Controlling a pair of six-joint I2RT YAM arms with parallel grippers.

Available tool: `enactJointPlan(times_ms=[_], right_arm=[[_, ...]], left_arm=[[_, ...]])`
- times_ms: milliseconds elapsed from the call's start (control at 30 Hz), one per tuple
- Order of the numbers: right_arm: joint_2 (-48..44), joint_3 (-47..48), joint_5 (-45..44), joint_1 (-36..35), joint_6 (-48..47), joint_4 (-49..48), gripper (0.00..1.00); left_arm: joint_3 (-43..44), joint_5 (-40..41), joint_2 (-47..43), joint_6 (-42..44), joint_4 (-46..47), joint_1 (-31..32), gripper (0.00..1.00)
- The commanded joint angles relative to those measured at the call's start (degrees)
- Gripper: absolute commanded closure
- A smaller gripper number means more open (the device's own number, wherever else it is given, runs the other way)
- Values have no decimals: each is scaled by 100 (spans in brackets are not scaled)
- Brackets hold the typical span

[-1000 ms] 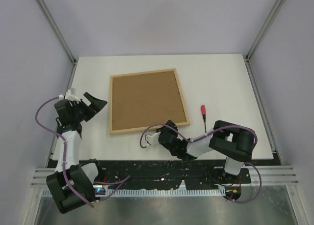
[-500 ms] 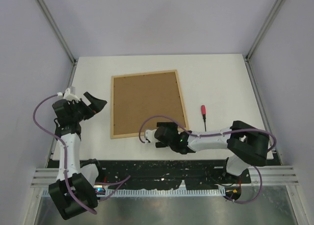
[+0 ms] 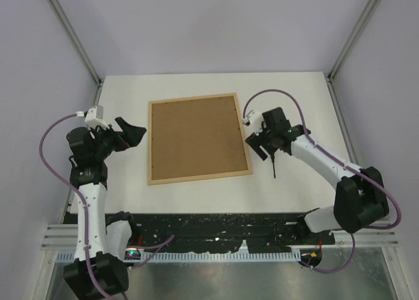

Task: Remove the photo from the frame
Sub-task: Turn over the photo frame at the center of the board, then pick up the screwdriver from the center of the board.

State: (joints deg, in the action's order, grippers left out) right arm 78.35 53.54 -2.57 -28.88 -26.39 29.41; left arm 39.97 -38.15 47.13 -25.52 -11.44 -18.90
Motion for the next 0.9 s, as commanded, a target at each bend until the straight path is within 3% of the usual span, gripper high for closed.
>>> enactJointPlan(times_ms=[0,167,467,600,667,700,733,767,867], right_arm=[[794,822,801,1182,572,1047,21],[1928,1676,1320,2079,855,1717,25],[3010,2389,1566,2177,1408,1744,29],[3528,2635,1287,2185,1523,1849,37],[3669,2688,1110,2177,1532,1893,49],[3714,2697,1083,2185,1523,1945,67],[3766,2706,1109,2185,1532,1981,76],[3767,2741,1162,2177,1532,2051,92],[3391,2863,1819,2185,1523,2139,92]], left_arm=[[547,465,-275,766,-314,745,0],[749,1169,-337,1338,-587,1800,0],[1022,1293,-126,2006,-982,2574,0],[1180,1485,58,2384,-1185,2970,0],[1276,1626,164,2525,-1255,3207,0],[1329,1661,243,2673,-1281,3304,0],[1408,1688,322,2727,-1290,3418,0],[1461,1688,444,2780,-1290,3506,0],[1698,1592,849,2877,-1177,3778,0]])
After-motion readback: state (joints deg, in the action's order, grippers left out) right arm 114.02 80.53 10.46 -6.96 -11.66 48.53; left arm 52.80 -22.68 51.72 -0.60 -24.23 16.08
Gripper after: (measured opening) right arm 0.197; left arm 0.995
